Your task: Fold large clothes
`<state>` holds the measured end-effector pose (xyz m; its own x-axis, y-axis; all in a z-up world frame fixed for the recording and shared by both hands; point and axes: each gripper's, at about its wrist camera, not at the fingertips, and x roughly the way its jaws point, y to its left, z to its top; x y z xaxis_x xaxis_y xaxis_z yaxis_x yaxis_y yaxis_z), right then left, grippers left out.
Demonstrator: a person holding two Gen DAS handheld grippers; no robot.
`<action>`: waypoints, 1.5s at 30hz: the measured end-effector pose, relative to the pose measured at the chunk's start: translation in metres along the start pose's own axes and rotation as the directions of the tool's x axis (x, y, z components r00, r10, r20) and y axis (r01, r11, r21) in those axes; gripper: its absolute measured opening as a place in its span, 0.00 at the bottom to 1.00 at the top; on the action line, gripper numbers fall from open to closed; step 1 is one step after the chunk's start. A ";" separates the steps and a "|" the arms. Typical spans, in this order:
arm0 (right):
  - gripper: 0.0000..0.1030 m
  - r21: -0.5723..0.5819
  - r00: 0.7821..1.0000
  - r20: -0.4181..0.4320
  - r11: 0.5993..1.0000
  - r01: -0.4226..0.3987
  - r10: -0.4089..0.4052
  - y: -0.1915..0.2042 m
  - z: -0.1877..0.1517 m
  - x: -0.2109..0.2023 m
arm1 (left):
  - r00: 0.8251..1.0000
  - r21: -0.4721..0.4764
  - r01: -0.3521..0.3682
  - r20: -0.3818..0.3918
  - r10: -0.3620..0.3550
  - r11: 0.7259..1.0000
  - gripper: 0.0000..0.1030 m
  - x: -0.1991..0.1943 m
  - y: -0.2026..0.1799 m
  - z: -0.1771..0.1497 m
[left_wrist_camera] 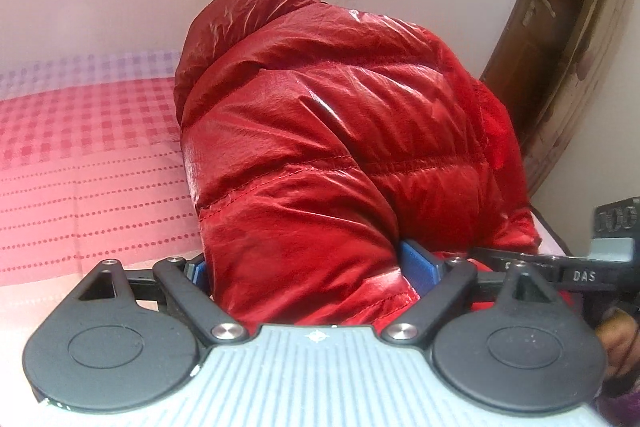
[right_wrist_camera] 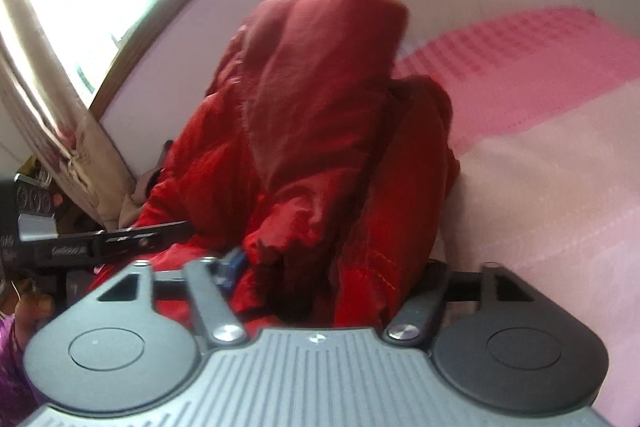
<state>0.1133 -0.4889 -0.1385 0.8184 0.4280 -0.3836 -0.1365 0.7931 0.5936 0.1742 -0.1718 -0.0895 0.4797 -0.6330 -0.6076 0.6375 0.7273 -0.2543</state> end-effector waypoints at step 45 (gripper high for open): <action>0.45 -0.160 0.882 -0.192 0.873 -0.462 0.431 0.281 -0.055 0.241 | 0.785 -0.373 -0.525 0.135 0.604 0.765 0.80 -0.257 0.242 -0.083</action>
<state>0.2418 -0.1397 -0.1030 0.5556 0.8025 -0.2176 -0.5861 0.5636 0.5821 0.1552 0.1884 -0.0571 0.8432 -0.0935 -0.5294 0.0115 0.9877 -0.1562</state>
